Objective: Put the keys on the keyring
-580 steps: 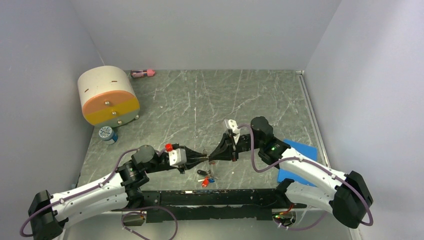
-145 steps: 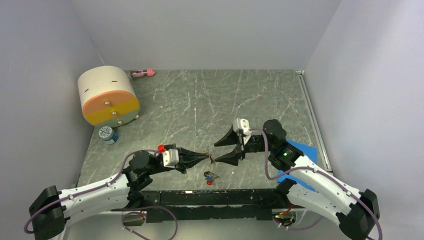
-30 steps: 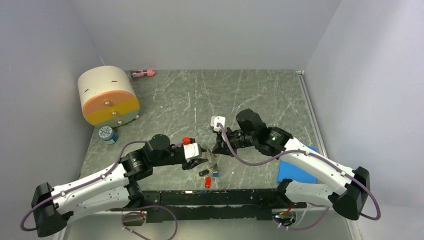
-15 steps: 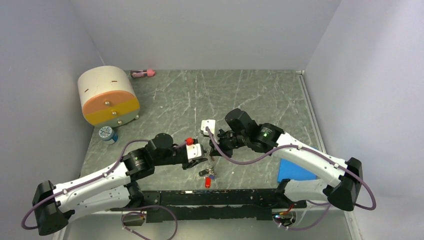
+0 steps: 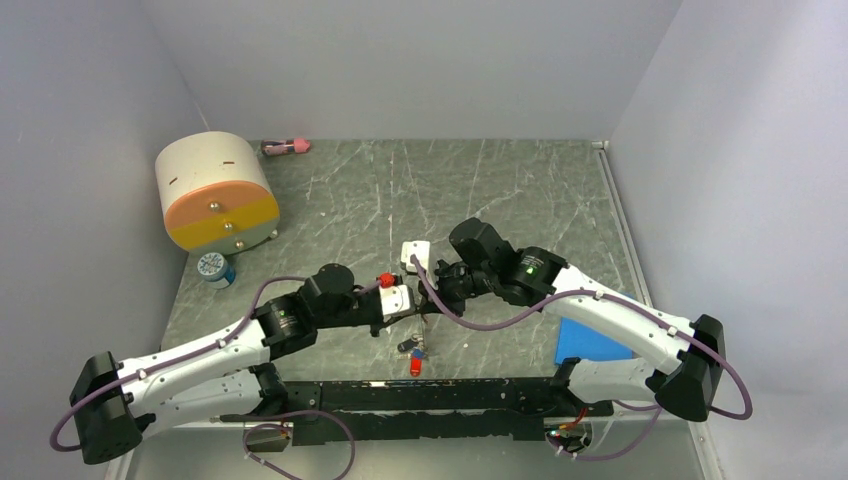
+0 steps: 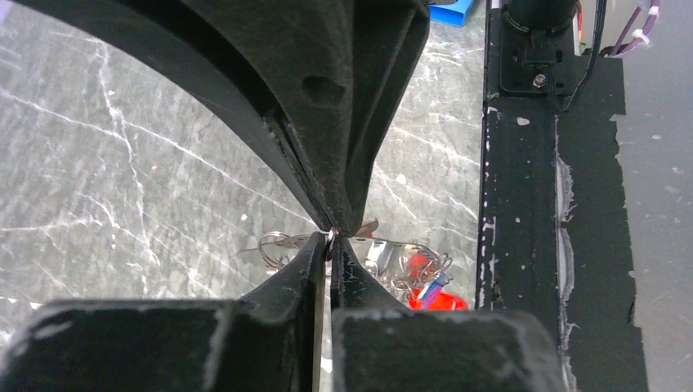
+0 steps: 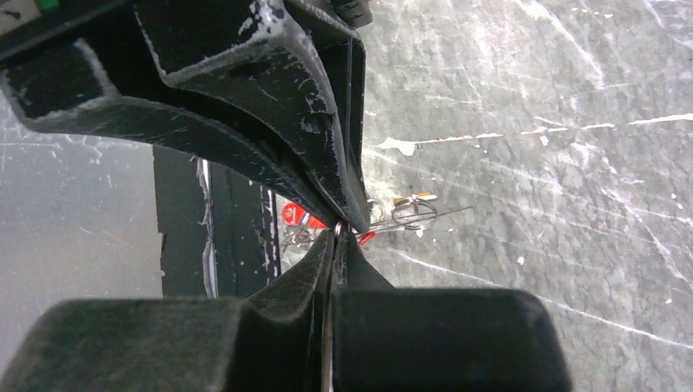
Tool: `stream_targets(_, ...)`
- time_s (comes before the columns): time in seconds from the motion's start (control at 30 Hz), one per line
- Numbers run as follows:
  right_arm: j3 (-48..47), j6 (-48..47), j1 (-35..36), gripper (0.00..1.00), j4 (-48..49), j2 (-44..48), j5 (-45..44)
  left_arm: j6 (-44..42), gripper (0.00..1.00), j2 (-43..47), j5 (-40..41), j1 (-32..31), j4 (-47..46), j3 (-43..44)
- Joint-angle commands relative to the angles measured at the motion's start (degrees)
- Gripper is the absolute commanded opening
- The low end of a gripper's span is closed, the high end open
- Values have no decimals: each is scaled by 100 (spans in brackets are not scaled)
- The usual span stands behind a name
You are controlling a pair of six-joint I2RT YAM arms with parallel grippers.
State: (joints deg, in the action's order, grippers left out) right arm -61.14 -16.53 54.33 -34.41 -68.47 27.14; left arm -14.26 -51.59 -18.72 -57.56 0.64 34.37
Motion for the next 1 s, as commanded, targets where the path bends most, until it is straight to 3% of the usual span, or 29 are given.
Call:
stream_targets(0.0,-234,-43,38,0,183,-17,22,-41,3,22,-154,-27,-338,210)
stream_targets(0.17,-163,-1,28,3,322,19,-111,11,3,110,-182,-27,-308,165)
stream_targets(0.2,-142,23,26,7,363,44,-118,43,3,137,-181,-32,-322,140)
stream_targets(0.23,-117,68,30,20,425,77,-137,84,2,164,-197,-27,-333,114)
stream_targets(0.33,-14,164,26,43,671,256,-65,226,3,258,-177,-25,-490,-27)
stream_targets(0.53,479,407,-88,68,1395,851,-120,609,3,421,-143,-18,-1058,-409)
stream_targets(0.73,1064,986,-507,81,2130,1266,127,1115,3,479,-246,3,-2098,-880)
stream_targets(0.97,1659,1614,-1150,85,2831,1678,606,1715,3,439,-665,330,-2995,-1252)
